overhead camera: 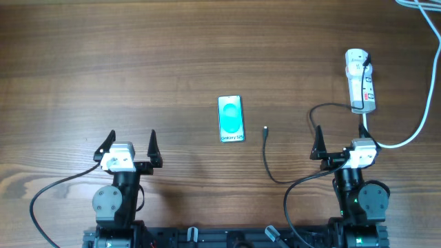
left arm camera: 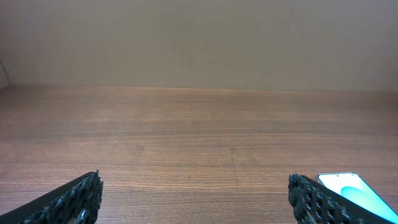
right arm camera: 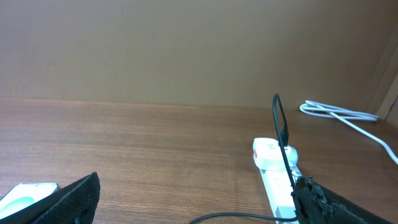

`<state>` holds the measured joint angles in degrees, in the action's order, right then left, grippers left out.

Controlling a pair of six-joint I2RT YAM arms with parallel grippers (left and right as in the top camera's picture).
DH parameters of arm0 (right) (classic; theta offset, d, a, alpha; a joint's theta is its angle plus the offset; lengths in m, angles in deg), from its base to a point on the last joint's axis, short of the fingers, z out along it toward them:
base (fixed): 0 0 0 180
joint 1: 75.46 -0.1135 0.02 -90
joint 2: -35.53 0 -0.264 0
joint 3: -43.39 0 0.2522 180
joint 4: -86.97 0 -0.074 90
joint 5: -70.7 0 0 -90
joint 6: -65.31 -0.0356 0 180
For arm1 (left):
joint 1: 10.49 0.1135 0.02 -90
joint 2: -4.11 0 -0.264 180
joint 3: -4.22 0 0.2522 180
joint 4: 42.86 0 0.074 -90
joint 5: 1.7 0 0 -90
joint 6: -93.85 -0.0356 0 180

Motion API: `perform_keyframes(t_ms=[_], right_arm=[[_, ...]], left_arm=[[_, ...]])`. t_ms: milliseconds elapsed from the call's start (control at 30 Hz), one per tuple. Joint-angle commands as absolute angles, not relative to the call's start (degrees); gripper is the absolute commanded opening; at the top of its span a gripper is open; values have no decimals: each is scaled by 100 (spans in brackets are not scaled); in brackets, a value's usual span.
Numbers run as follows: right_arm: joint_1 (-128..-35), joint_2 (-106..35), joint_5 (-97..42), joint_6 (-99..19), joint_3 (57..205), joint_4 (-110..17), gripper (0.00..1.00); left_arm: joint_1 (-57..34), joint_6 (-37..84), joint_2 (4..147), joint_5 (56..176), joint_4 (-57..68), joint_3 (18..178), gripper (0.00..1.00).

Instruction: Plug charger to phone and switch on socket

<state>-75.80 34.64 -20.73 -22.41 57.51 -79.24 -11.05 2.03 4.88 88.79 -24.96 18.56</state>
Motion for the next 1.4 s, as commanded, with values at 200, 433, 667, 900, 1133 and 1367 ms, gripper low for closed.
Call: perform_keyframes(t_ms=[200, 433, 667, 900, 1133, 1367], right_arm=[[-7615, 3493, -2075, -2169, 5745, -7941, 100], [-7612, 3493, -2077, -2169, 5745, -7941, 100], [-7615, 3493, -2077, -2169, 5745, -7941, 100], [-7615, 3493, -2077, -2171, 5745, -7941, 100], [-7615, 3493, -2077, -2171, 5745, -7941, 100], [-7615, 3493, -2077, -2169, 5745, -7941, 100]], left_arm=[[-1070, 259, 438, 8888, -2476, 1830, 100], [-1070, 259, 438, 8888, -2474, 1830, 100], [-1070, 259, 438, 8888, -2474, 1830, 100], [-1070, 259, 438, 8888, -2476, 1830, 100], [-1070, 259, 438, 8888, -2476, 1830, 100], [-1070, 259, 438, 8888, -2476, 1830, 100]])
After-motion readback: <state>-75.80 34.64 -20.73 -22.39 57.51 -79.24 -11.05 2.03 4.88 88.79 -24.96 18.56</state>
